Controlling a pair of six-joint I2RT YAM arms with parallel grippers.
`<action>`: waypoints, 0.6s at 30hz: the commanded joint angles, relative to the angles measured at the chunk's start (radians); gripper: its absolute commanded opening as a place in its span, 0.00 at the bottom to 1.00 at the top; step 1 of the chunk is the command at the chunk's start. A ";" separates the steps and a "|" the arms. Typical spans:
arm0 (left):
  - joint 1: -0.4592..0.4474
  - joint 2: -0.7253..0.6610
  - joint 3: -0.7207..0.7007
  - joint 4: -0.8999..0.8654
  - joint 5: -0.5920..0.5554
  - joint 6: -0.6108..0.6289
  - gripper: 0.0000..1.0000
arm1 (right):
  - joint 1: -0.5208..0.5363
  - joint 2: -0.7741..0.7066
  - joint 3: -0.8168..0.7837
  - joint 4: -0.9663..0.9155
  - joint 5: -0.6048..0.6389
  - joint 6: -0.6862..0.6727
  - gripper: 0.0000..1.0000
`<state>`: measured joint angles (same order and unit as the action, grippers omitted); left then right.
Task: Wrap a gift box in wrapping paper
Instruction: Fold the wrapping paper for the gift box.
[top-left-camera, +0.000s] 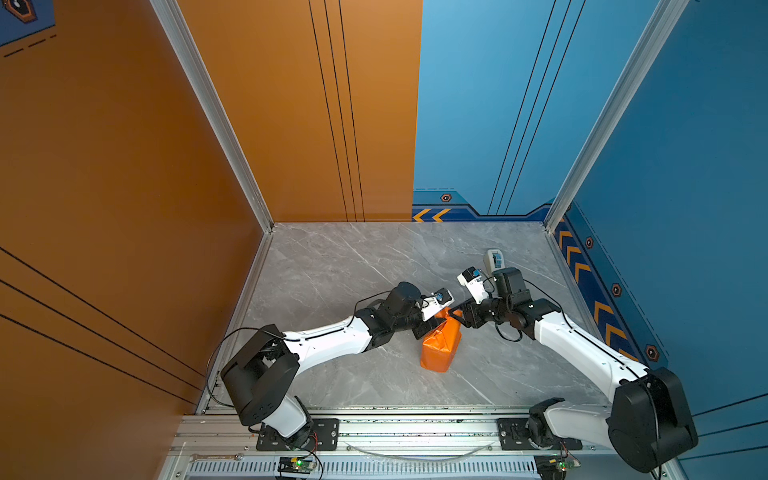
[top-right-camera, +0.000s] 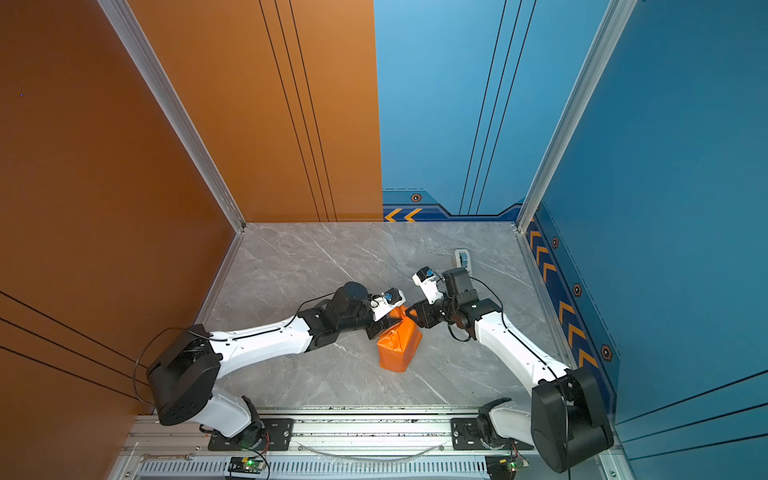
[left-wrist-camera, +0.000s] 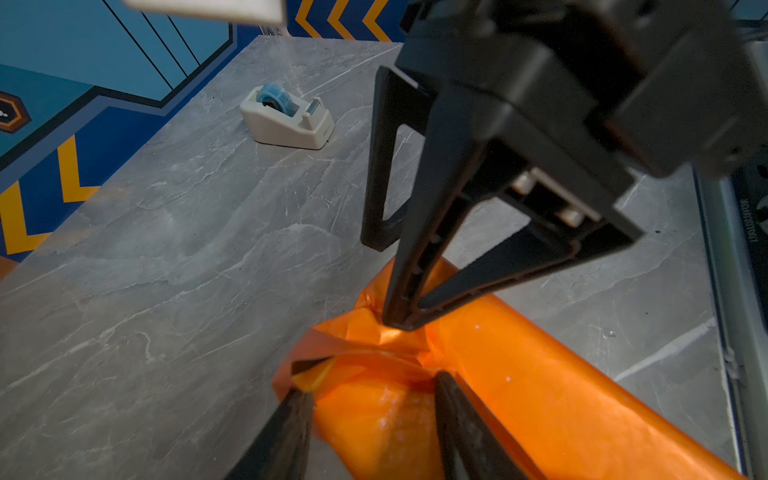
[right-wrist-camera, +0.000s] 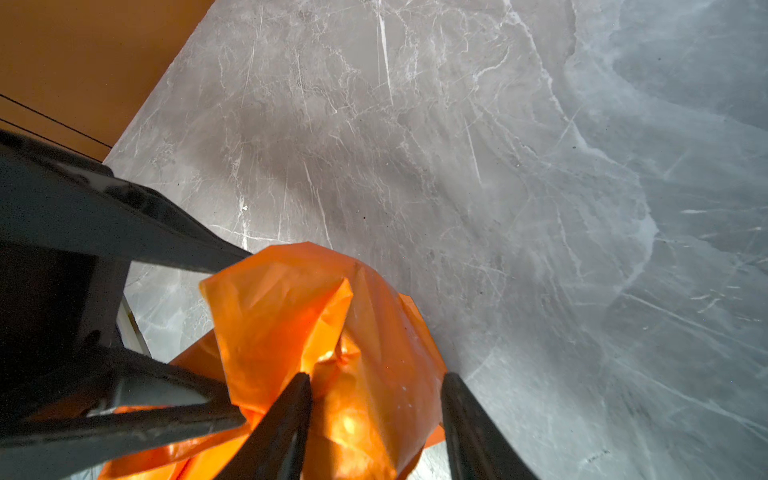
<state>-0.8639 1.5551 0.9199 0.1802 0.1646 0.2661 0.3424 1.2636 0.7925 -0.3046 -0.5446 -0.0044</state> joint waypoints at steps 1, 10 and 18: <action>0.012 0.038 0.011 -0.086 -0.001 0.028 0.50 | 0.007 0.017 -0.010 -0.067 0.020 -0.031 0.53; 0.015 0.091 0.085 -0.092 0.136 0.063 0.50 | 0.008 0.026 -0.010 -0.068 0.005 -0.028 0.53; 0.058 0.113 0.102 -0.128 0.206 0.077 0.50 | -0.002 0.018 -0.019 -0.056 -0.018 0.008 0.53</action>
<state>-0.8238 1.6302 1.0111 0.1280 0.3191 0.3183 0.3405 1.2686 0.7925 -0.3042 -0.5575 -0.0021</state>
